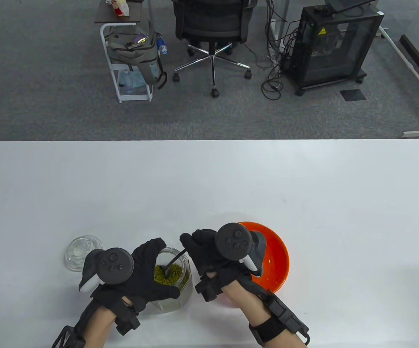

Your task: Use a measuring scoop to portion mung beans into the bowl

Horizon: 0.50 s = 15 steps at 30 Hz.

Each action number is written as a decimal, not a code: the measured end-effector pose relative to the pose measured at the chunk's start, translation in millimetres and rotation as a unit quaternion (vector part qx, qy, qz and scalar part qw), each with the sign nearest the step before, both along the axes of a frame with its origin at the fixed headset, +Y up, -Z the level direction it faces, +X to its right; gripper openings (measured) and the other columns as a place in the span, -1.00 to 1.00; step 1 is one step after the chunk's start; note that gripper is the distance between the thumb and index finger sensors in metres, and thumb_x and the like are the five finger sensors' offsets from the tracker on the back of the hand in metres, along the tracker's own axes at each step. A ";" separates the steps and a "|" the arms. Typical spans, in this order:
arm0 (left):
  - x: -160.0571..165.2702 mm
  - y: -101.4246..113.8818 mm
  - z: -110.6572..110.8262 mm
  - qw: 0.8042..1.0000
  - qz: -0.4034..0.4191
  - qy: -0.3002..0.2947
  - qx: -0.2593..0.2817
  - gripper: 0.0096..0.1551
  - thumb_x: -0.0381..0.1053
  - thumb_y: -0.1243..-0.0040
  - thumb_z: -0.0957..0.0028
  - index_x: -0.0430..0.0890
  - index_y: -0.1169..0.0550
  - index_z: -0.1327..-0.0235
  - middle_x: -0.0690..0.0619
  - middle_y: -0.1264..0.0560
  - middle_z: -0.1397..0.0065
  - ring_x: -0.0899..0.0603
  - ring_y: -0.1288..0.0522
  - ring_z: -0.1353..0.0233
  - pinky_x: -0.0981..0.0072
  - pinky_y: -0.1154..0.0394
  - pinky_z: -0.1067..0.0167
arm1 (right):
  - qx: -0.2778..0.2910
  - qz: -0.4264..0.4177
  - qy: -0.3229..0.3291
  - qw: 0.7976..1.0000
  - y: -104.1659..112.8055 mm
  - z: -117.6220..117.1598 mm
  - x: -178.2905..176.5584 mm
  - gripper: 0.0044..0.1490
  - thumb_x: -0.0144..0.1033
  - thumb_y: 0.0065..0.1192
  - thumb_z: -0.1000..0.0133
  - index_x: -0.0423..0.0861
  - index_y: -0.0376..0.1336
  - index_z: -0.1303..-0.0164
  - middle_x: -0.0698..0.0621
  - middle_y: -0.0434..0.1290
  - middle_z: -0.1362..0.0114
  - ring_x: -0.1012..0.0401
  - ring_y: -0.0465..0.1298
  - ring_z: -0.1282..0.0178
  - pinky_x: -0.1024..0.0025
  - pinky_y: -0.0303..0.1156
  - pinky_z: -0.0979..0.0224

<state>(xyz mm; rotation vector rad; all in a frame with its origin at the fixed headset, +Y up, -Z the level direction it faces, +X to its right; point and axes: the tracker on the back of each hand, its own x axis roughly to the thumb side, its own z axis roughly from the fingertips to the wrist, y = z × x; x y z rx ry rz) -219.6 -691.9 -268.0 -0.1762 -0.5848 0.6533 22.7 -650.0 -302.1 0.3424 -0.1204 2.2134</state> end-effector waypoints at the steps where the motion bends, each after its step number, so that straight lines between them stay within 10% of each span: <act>1: -0.1 0.0 0.0 1.000 -0.001 0.000 0.000 0.62 0.69 -0.44 0.20 -0.37 0.03 -0.57 -0.41 -0.03 -0.65 -0.61 -0.17 -0.59 -0.46 -0.24 -0.46 | -0.014 -0.004 -0.006 1.000 -1.7 -0.9 2.3 -0.47 0.01 0.30 -0.08 -0.23 0.61 0.47 -0.17 0.68 0.37 0.16 0.64 0.63 0.34 0.60 0.54; 15: -0.1 -0.3 -0.2 1.000 -0.001 -0.001 -0.002 0.62 0.69 -0.44 0.19 -0.37 0.03 -0.57 -0.41 -0.03 -0.65 -0.62 -0.17 -0.59 -0.46 -0.23 -0.45 | -0.106 -0.098 -0.045 0.989 -15.8 -6.8 33.2 -0.46 0.01 0.29 -0.09 -0.22 0.60 0.48 -0.16 0.68 0.38 0.18 0.64 0.65 0.36 0.60 0.55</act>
